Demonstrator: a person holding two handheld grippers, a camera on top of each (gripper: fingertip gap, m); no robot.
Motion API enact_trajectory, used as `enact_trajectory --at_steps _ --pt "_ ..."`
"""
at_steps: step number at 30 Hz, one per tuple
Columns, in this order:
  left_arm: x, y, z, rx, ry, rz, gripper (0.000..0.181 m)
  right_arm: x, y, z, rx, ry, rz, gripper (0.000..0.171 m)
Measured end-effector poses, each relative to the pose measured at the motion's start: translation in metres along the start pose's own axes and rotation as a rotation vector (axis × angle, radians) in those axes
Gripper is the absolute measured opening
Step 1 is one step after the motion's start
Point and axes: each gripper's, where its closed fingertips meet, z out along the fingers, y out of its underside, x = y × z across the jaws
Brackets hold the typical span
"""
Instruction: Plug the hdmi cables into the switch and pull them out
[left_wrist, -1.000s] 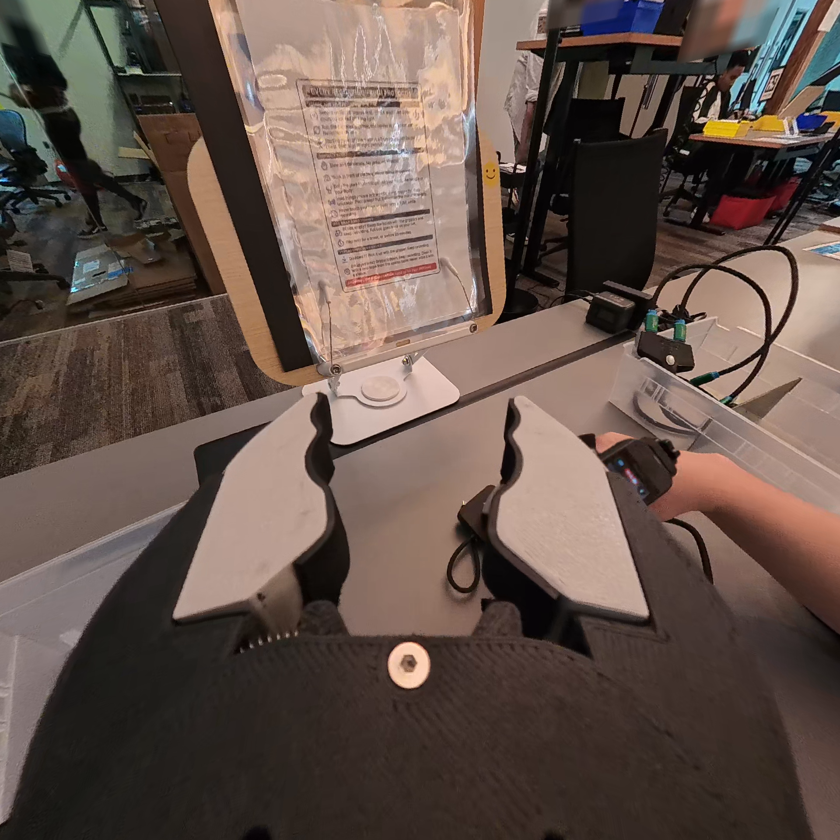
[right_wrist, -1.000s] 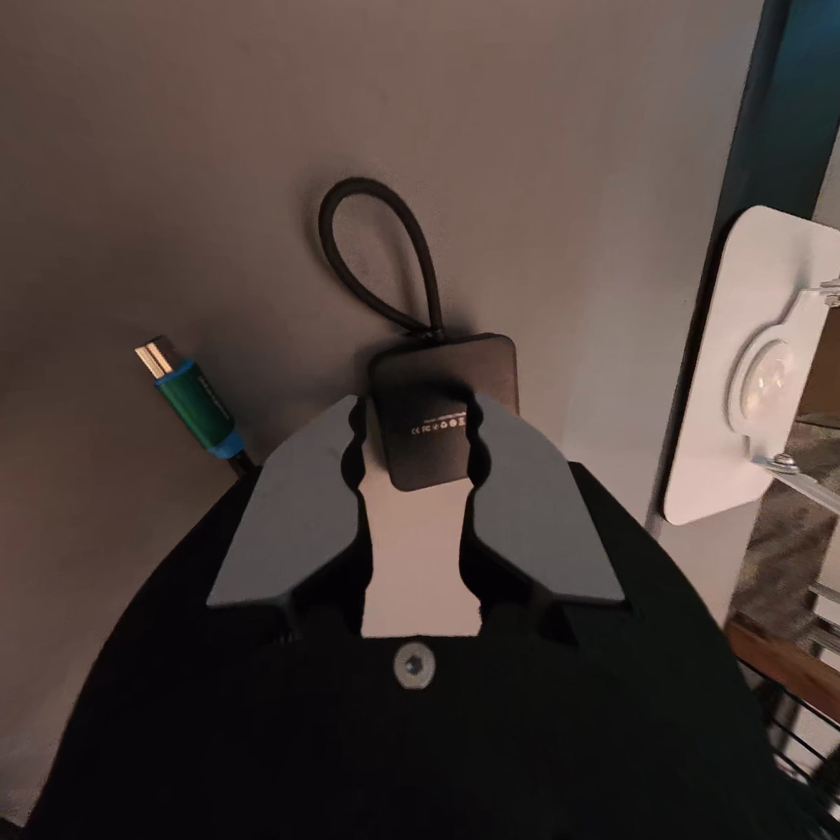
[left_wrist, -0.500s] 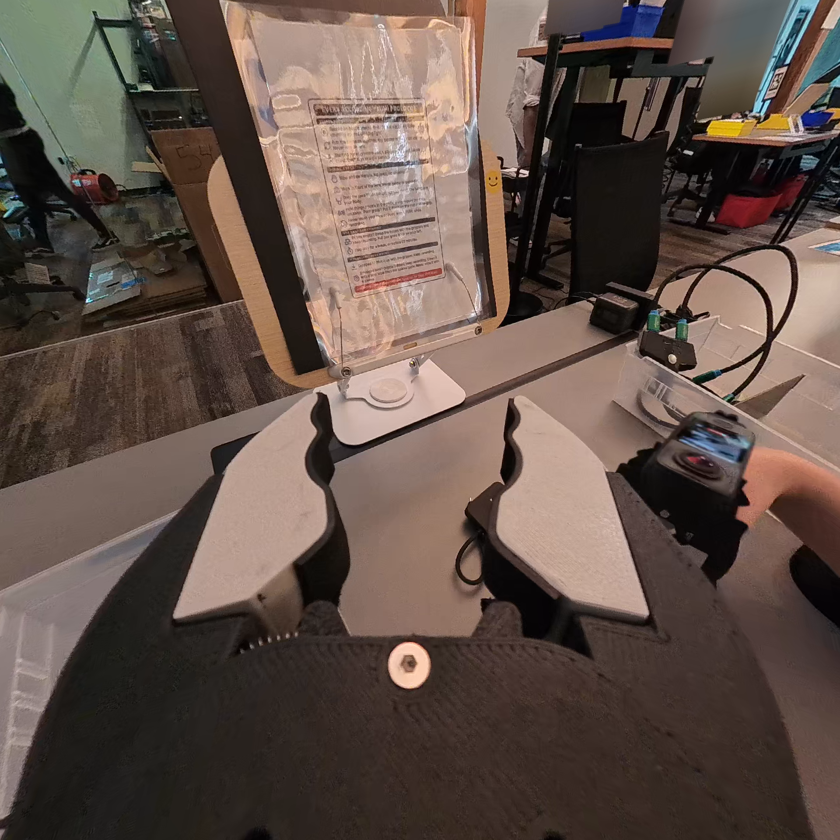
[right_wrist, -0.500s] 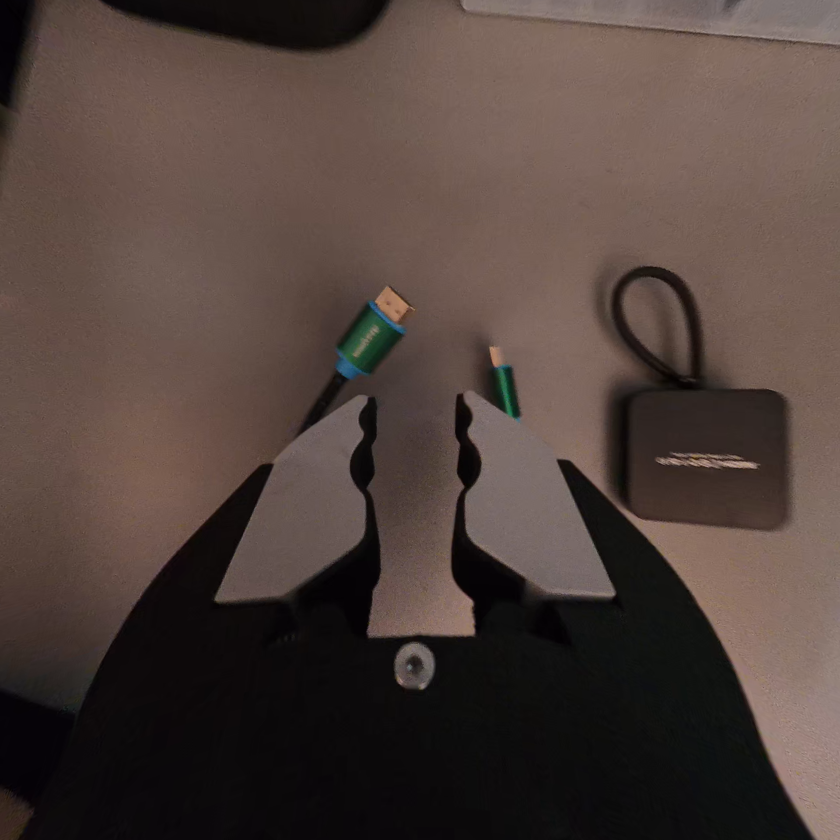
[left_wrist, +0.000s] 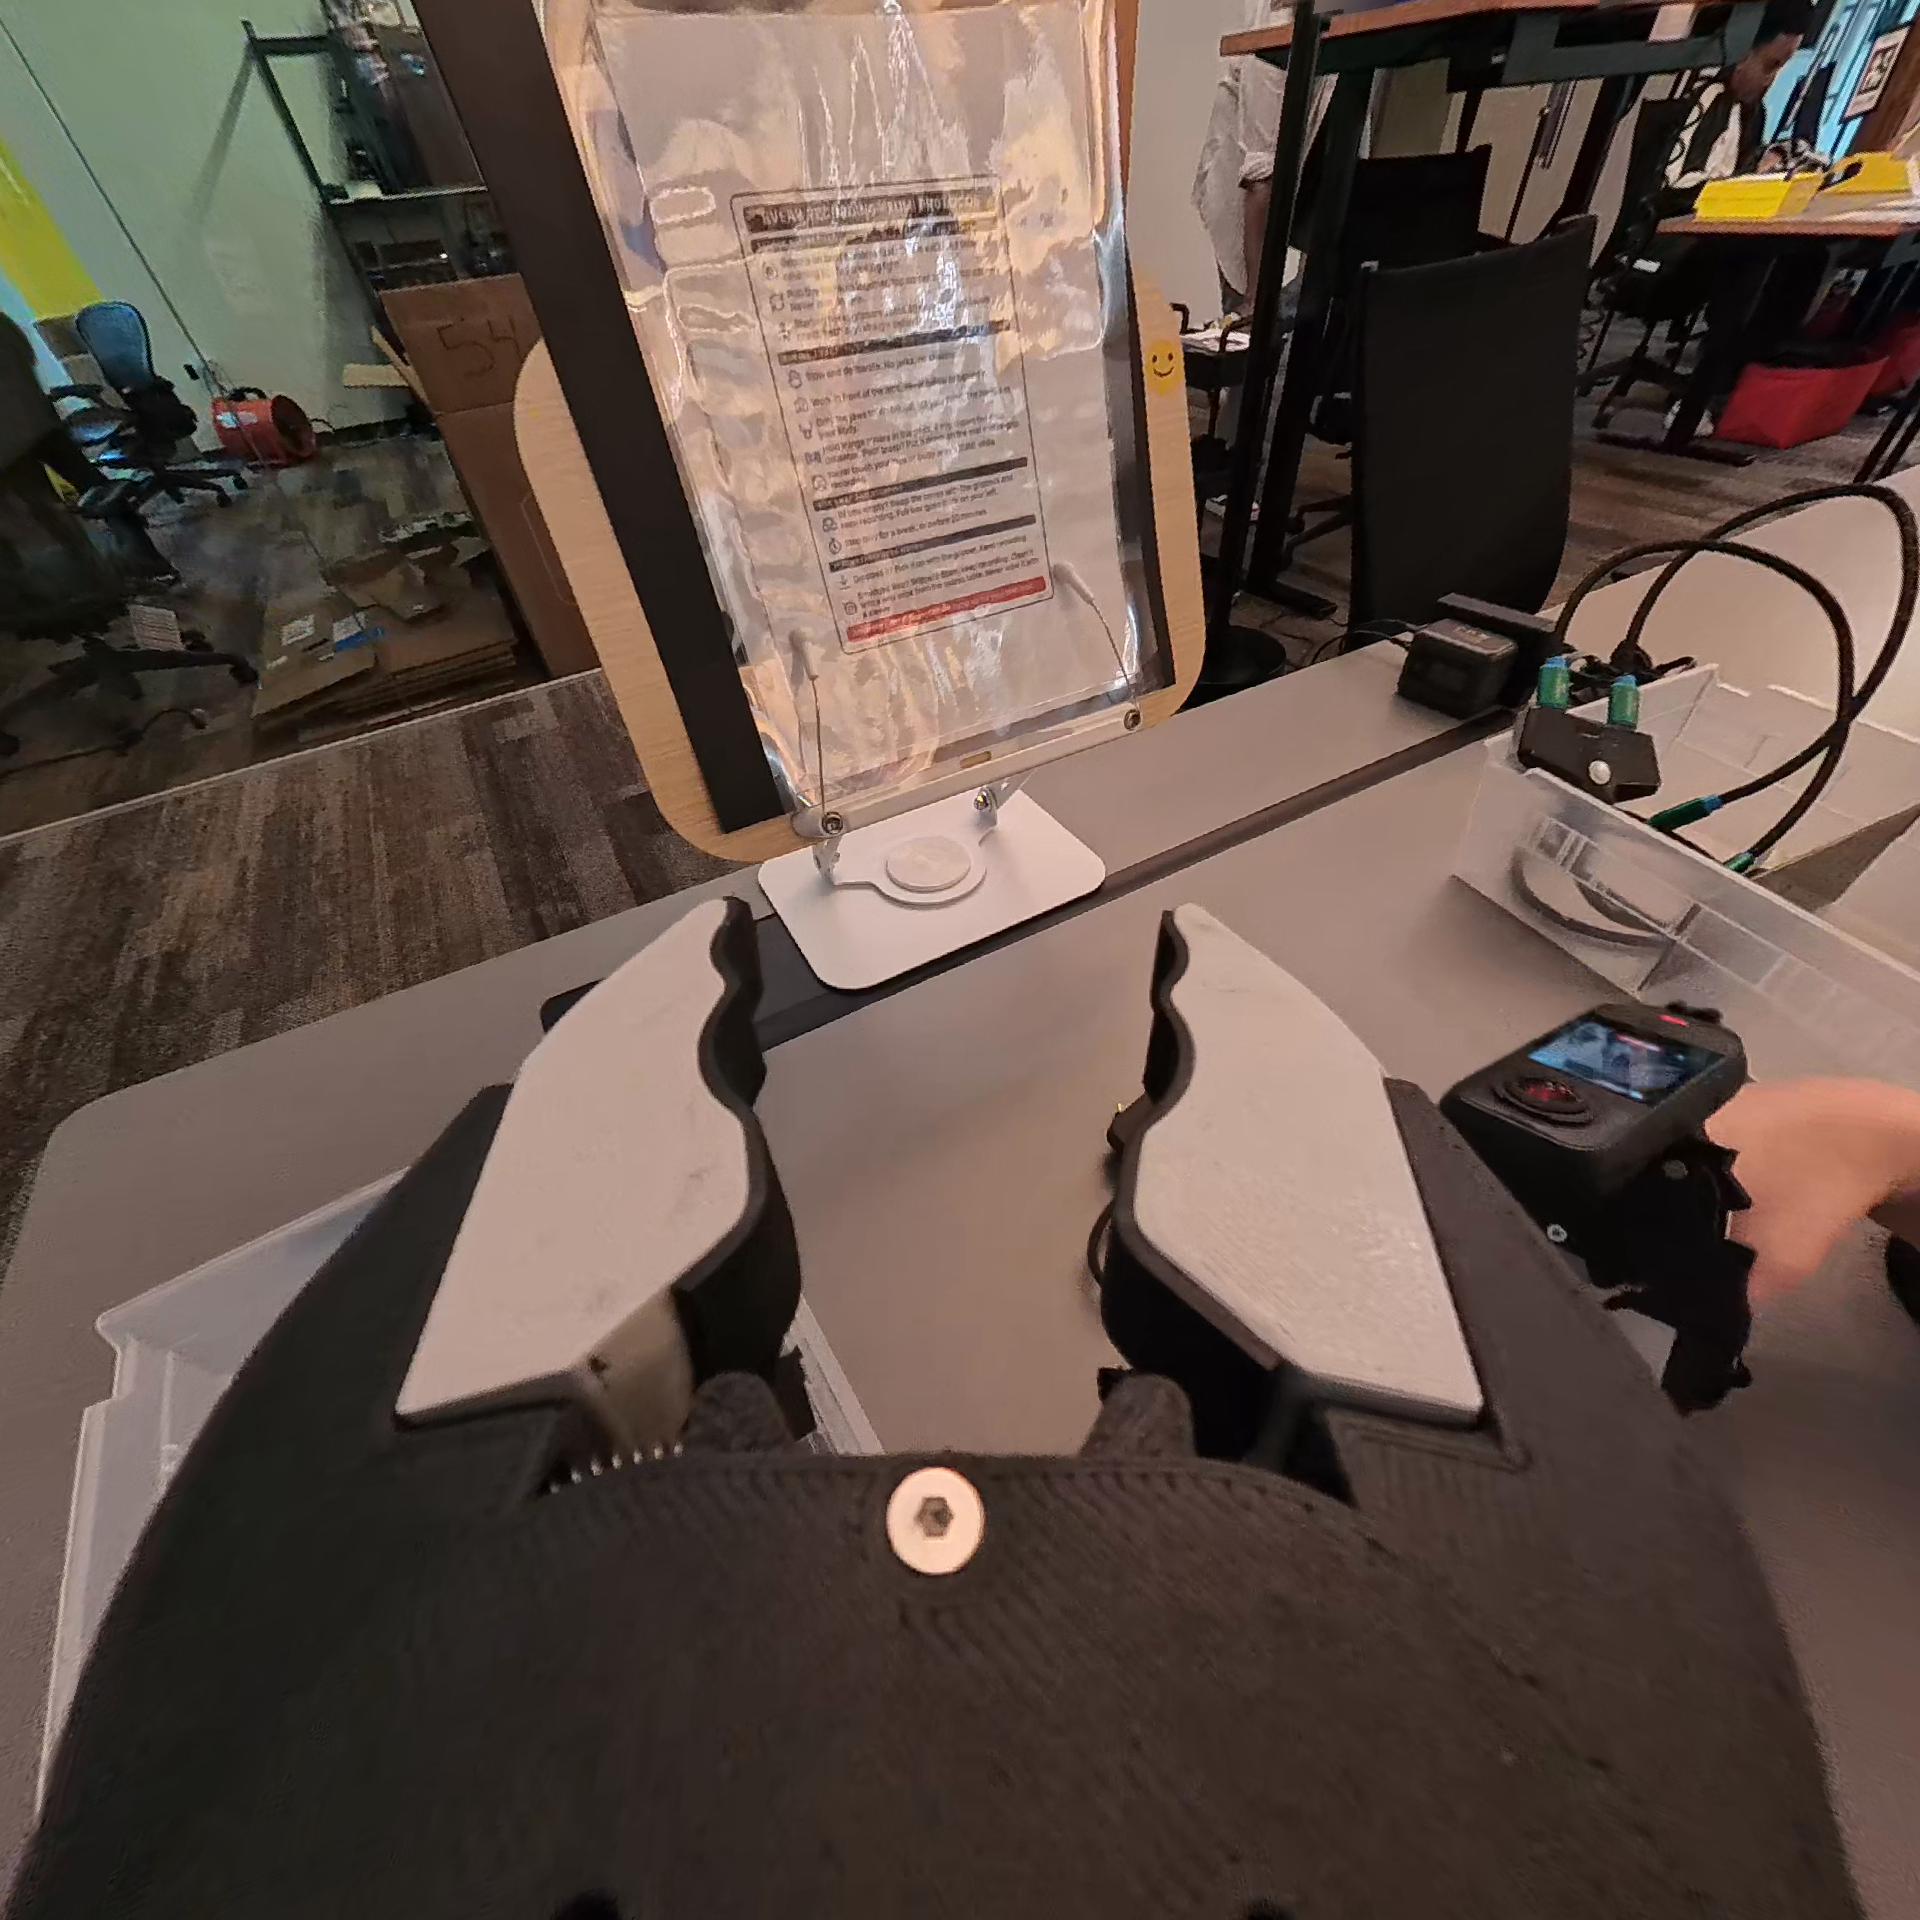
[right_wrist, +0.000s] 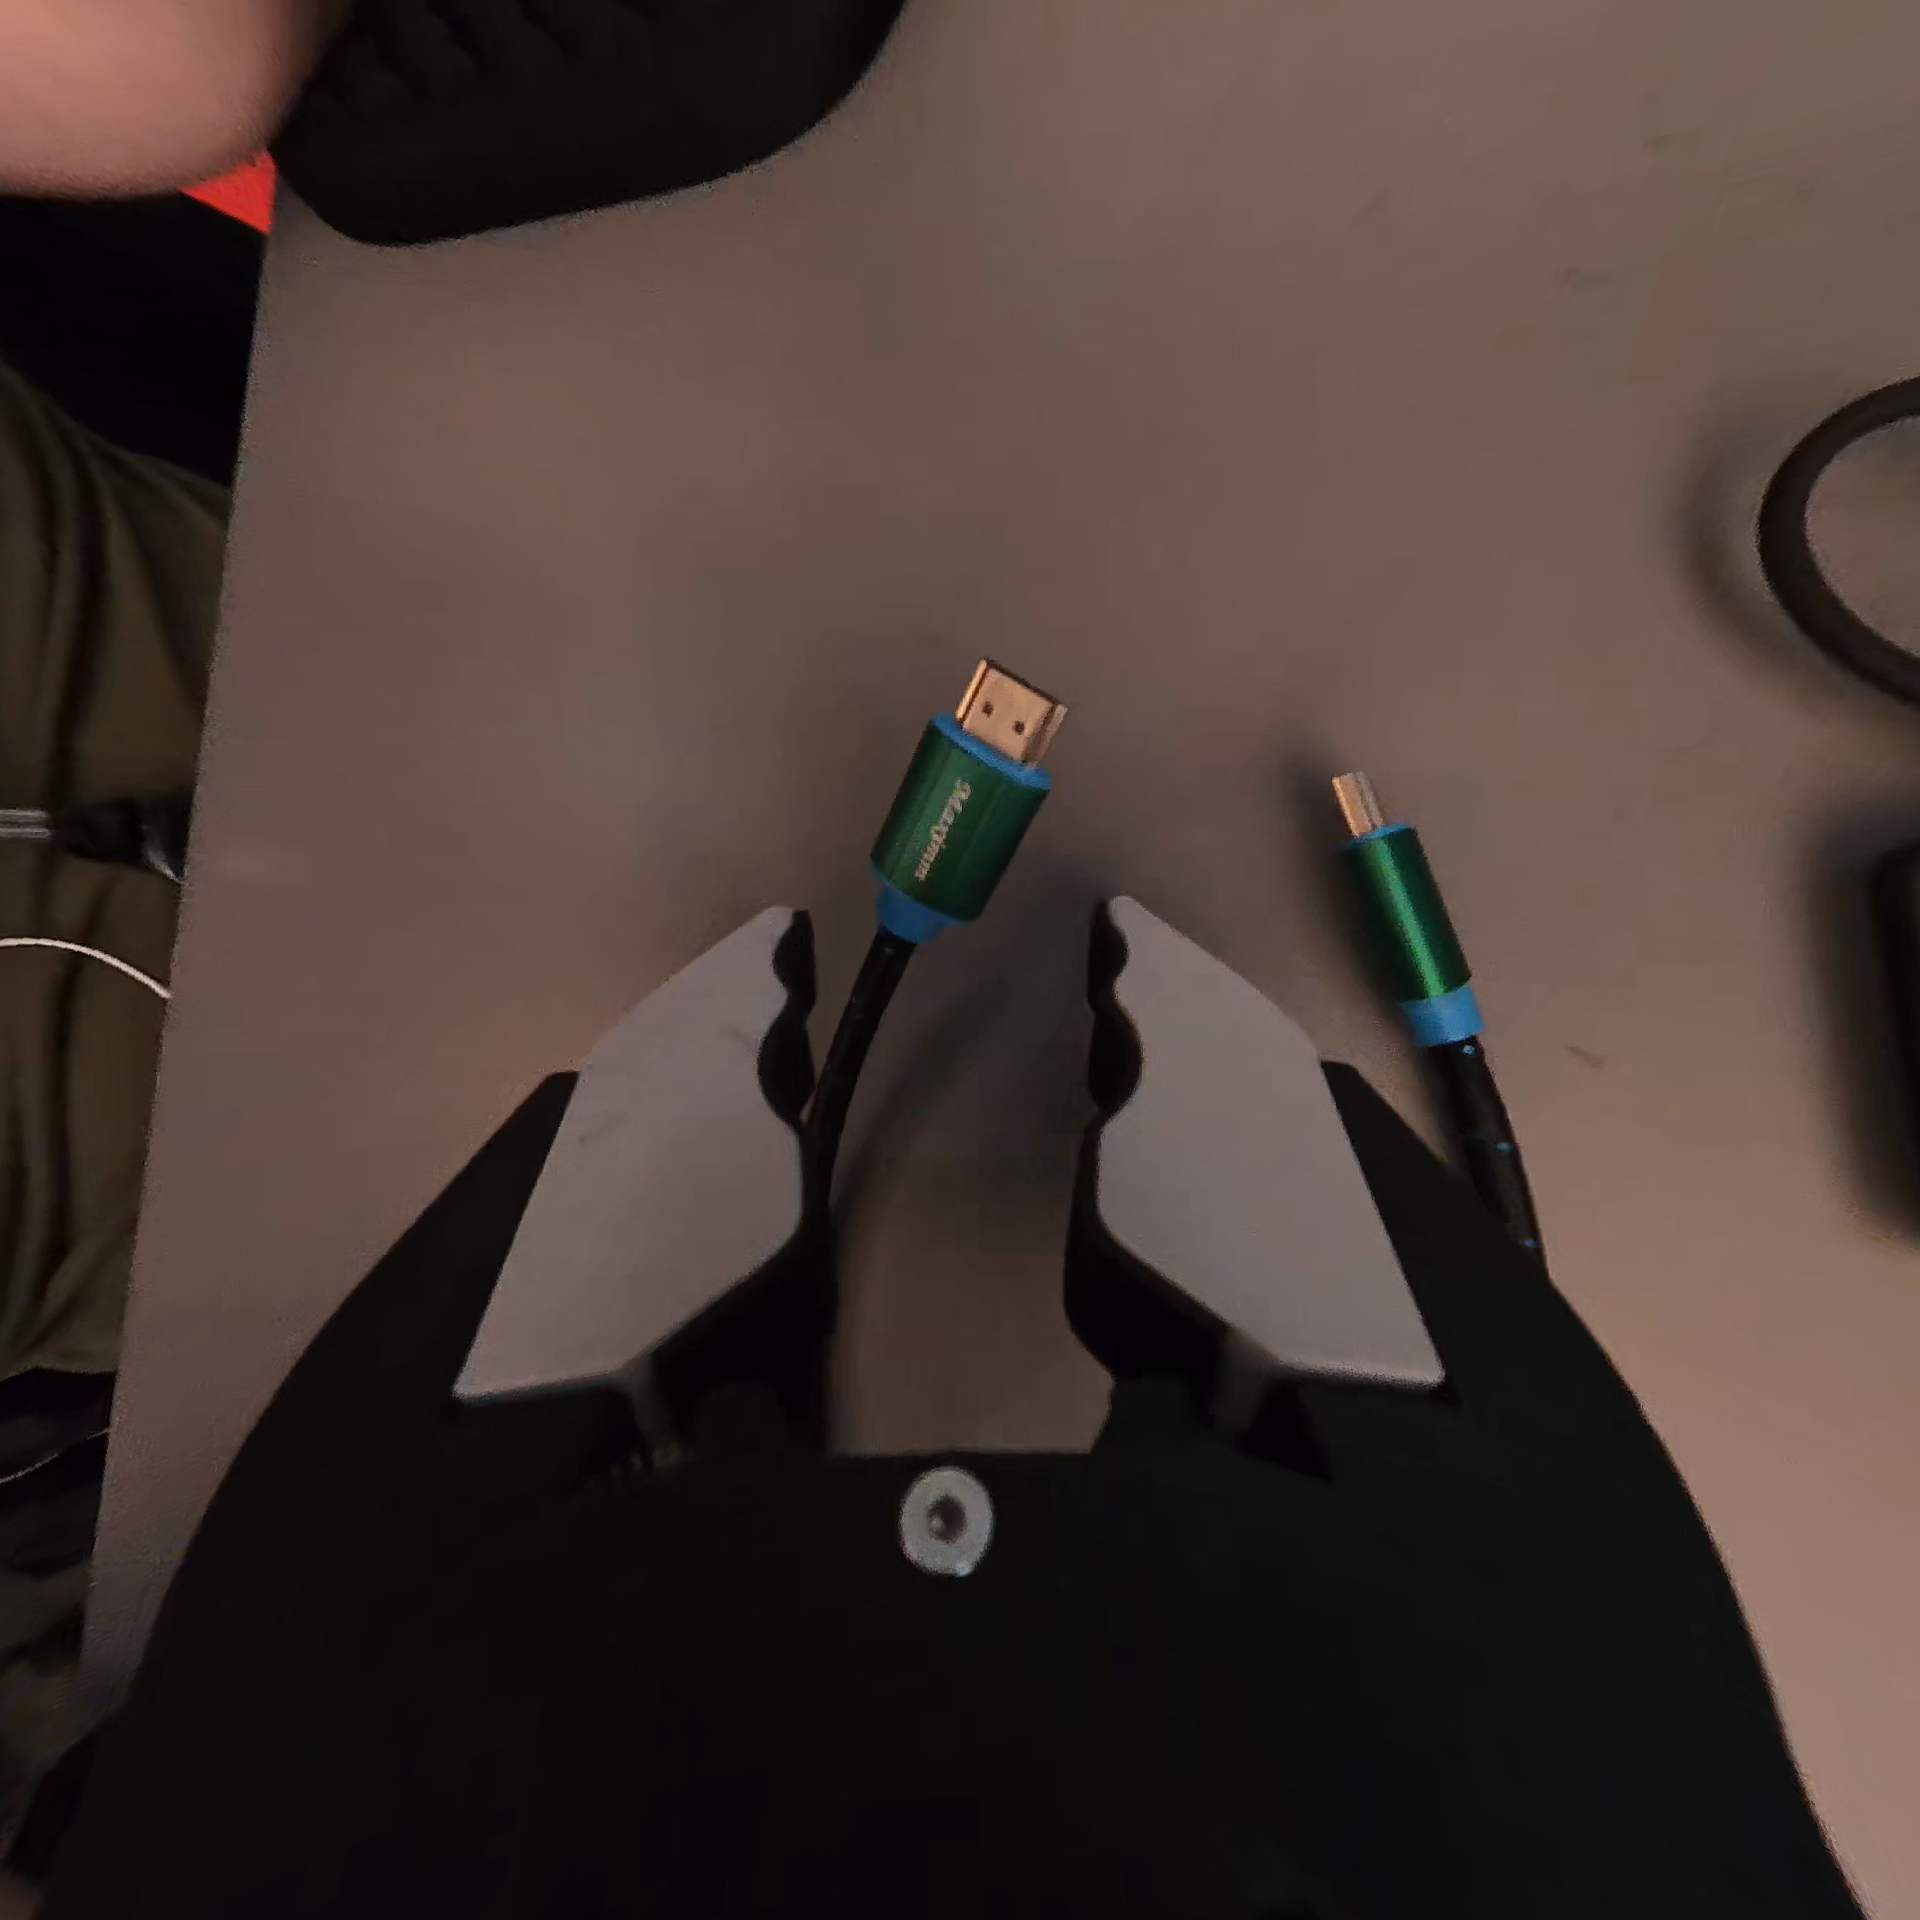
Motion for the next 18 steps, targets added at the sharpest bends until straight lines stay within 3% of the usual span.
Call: enact_trajectory --at_steps 2,5,11,18 --pt "0.002 0.000 0.001 -0.001 0.013 -0.002 0.073 -0.003 0.001 0.001 -0.011 -0.016 -0.020 0.022" --pt "0.018 0.002 0.003 -0.007 0.120 -0.035 0.073 -0.005 -0.002 -0.008 -0.030 -0.001 -0.045 0.019" --pt "0.073 -0.004 -0.003 -0.010 0.561 -0.334 0.072 -0.014 -0.040 -0.070 0.166 0.131 -0.133 0.011" --pt "0.122 0.022 0.009 -0.198 0.687 -0.319 0.071 -0.015 -0.073 -0.128 0.306 0.400 -0.198 0.011"
